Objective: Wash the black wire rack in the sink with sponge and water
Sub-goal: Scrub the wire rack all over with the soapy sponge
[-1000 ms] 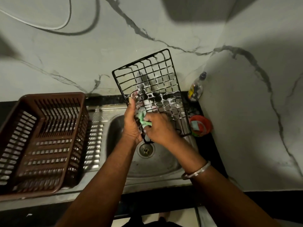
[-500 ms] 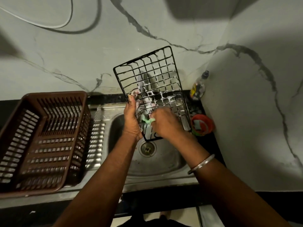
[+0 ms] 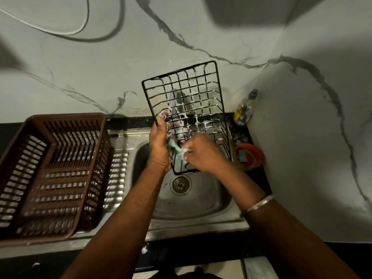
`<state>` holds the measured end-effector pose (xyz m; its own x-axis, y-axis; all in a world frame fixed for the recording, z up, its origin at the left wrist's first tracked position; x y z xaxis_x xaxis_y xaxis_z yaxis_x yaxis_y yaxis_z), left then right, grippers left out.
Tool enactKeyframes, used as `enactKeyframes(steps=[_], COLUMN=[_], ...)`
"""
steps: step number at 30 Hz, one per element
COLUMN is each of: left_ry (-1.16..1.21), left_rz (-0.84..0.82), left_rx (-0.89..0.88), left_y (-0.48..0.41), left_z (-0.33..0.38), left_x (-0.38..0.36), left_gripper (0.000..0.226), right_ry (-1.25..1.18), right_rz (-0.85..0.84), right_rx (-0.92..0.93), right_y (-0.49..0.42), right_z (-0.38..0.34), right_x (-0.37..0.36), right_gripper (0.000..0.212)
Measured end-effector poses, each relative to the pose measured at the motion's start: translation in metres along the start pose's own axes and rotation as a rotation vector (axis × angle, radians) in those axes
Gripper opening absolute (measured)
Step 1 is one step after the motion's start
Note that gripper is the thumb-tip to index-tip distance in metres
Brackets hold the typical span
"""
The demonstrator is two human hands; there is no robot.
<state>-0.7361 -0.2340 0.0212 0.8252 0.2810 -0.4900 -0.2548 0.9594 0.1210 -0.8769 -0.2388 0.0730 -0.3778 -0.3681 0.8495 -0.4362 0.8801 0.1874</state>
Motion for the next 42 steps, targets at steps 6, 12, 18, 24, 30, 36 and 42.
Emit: enactKeyframes(steps=[6,12,18,24,30,36,42], left_ry=[-0.055,-0.045,-0.057,-0.173,-0.221,-0.247,-0.479], left_rz=[-0.003,-0.002,-0.044,-0.057,-0.006,0.011,-0.259], left_rx=[-0.075,-0.090,-0.070,-0.107,-0.159,-0.154,-0.101], left_y=[0.000,-0.002,-0.003,-0.004,0.005,0.003,0.010], left_z=[0.007,0.011,0.016,0.022,0.032,0.046,0.063], left_x=[-0.017,-0.021,-0.027,-0.025,-0.026,-0.031,-0.042], left_gripper=[0.093,0.097,0.087,0.077,0.058,0.046,0.064], right_ry=[0.328,0.400,0.366,0.199,0.156,0.541,0.381], right_rz=[-0.002,0.003,0.096,-0.066,-0.153,0.068,0.472], right_rx=[0.178,0.199,0.186,0.260,0.262,0.410,0.482], right_y=[0.007,0.000,-0.009,-0.005,0.007,0.028,0.033], right_z=[-0.009,-0.005,0.002,0.011,0.015,0.010,0.008], right_x=[-0.010,-0.002,-0.001,0.005,0.002,-0.016,-0.044], right_gripper=[0.013,0.025,0.023,0.032,0.037,0.063,0.051])
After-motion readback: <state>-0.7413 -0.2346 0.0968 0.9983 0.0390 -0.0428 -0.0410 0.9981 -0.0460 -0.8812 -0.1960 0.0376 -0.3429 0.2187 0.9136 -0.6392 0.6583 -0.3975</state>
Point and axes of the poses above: each hand's wrist, its own y-axis away from the middle knuckle, its own x-axis out of the back of the hand, z = x × y, the point moved 1 cm from there along -y, towards the middle knuckle, and after that the axes turned 6 degrees about y, right-handed, at the moved point
